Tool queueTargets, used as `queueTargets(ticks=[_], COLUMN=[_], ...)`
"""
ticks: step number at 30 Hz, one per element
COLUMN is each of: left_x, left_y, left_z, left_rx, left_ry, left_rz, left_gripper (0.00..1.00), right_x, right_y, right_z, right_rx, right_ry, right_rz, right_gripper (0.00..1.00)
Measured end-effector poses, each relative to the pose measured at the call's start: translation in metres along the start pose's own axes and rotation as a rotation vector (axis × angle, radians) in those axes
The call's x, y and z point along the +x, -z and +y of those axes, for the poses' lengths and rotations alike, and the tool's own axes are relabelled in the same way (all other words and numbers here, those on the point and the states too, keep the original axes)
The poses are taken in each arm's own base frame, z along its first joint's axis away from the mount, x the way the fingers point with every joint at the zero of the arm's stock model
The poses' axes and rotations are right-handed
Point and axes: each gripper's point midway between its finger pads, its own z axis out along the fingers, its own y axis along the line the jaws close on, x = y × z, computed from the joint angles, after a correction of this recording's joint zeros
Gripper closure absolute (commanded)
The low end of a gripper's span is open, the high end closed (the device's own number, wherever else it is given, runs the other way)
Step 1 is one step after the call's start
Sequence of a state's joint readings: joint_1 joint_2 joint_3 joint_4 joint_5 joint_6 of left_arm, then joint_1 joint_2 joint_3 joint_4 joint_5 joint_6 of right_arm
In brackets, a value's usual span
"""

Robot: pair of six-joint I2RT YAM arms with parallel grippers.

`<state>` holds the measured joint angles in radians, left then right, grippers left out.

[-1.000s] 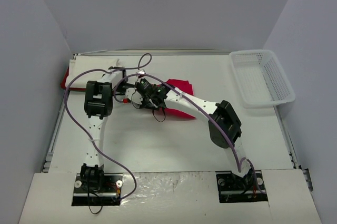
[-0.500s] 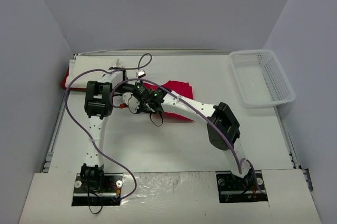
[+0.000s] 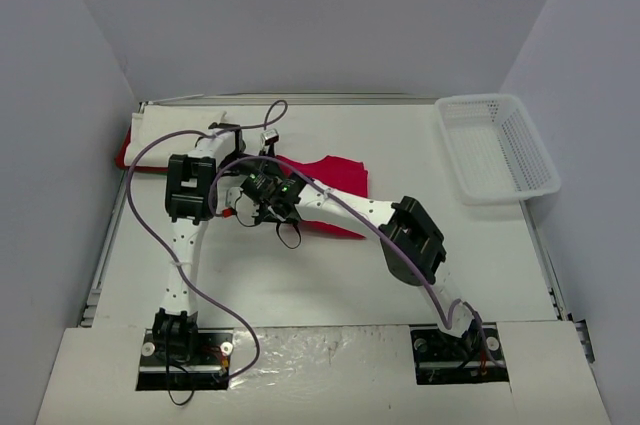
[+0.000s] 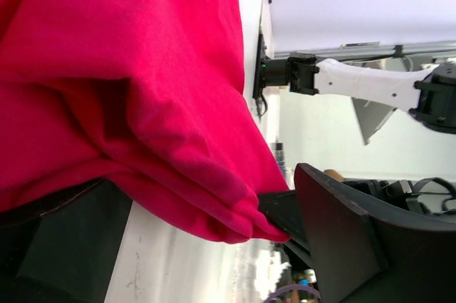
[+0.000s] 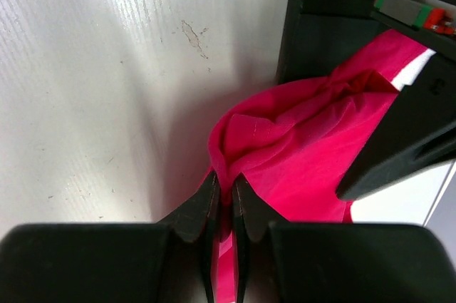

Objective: Fold and stack the t-shirts
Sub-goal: Put the neatly folded tshirt into the corner of the board with the left arm

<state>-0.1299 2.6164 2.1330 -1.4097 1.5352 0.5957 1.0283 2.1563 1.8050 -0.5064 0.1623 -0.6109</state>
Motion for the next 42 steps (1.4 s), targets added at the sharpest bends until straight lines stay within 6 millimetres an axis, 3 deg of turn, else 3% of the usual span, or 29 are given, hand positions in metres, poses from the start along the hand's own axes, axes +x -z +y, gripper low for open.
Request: queueTargets(ticks=[1,2,5,7,8,12,13,14,15,16,19,22,25,27,29,30,31,32,33,39,42], left_x=[0.001,0.002,0.015,0.023,0.022,0.023,0.023,0.023,0.024,0.025,0.026,0.027,0.022,0.017,0.011,0.007,0.005,0.003,0.001,-0.020,-0.038], left_y=[0.000,0.000,0.000,-0.001,-0.001,-0.004,-0.004,-0.004,-0.003,-0.003,-0.001,0.002,0.007,0.010,0.014,0.015,0.016,0.018,0.018,0.030,0.042], left_z=[0.001,0.002,0.024,0.034,0.035,0.035,0.035,0.035,0.036,0.038,0.041,0.036,0.025,0.014,-0.001,-0.009,-0.016,-0.020,-0.024,-0.035,-0.037], left_rx=[-0.010,-0.019,-0.085,-0.109,-0.106,-0.119,-0.122,-0.131,-0.140,-0.157,-0.195,-0.241,-0.302,-0.342,-0.388,-0.411,-0.431,-0.458,-0.485,-0.687,-0.797], left_ry=[0.022,0.050,0.150,0.216,0.219,0.229,0.226,0.224,0.222,0.210,0.193,0.160,0.099,0.051,-0.006,-0.039,-0.065,-0.087,-0.108,-0.234,-0.305], left_rz=[0.007,0.012,0.044,0.053,0.049,0.061,0.063,0.068,0.072,0.079,0.089,0.099,0.100,0.094,0.088,0.083,0.081,0.083,0.087,0.130,0.150], left_gripper=[0.17,0.37,0.74,0.86,0.97,0.98,0.98,0.98,0.98,0.98,0.98,0.98,0.98,0.98,0.98,0.98,0.98,0.98,0.98,0.98,0.98], right_x=[0.000,0.000,0.000,0.000,0.000,0.002,0.002,0.003,0.003,0.004,0.009,0.026,0.057,0.097,0.168,0.212,0.243,0.265,0.273,0.256,0.259], right_y=[0.000,0.001,0.001,0.001,0.001,0.001,0.000,0.000,0.000,0.001,0.009,0.037,0.088,0.127,0.167,0.186,0.196,0.201,0.197,0.120,0.107], right_z=[-0.001,-0.001,-0.003,-0.004,-0.004,-0.005,-0.006,-0.006,-0.007,-0.008,-0.014,-0.020,-0.051,-0.098,-0.152,-0.170,-0.175,-0.170,-0.157,-0.056,-0.035], right_rx=[0.004,0.006,0.011,0.015,0.014,0.014,0.014,0.013,0.012,0.012,0.021,0.021,0.024,0.082,0.210,0.285,0.325,0.344,0.322,-0.038,-0.118], right_ry=[0.001,0.003,0.004,0.005,0.006,0.007,0.007,0.007,0.003,0.004,0.004,0.006,-0.051,-0.171,-0.340,-0.432,-0.493,-0.539,-0.559,-0.574,-0.603], right_rz=[0.001,0.003,0.003,0.004,0.006,0.007,0.008,0.008,0.007,0.006,0.003,-0.004,-0.057,-0.129,-0.143,-0.123,-0.093,-0.074,-0.066,-0.084,-0.075], right_gripper=[1.00,1.00,1.00,1.00,1.00,1.00,0.95,0.43,0.05,0.00,0.00,0.00,0.00,0.00,0.00,0.00,0.00,0.00,0.00,0.00,0.00])
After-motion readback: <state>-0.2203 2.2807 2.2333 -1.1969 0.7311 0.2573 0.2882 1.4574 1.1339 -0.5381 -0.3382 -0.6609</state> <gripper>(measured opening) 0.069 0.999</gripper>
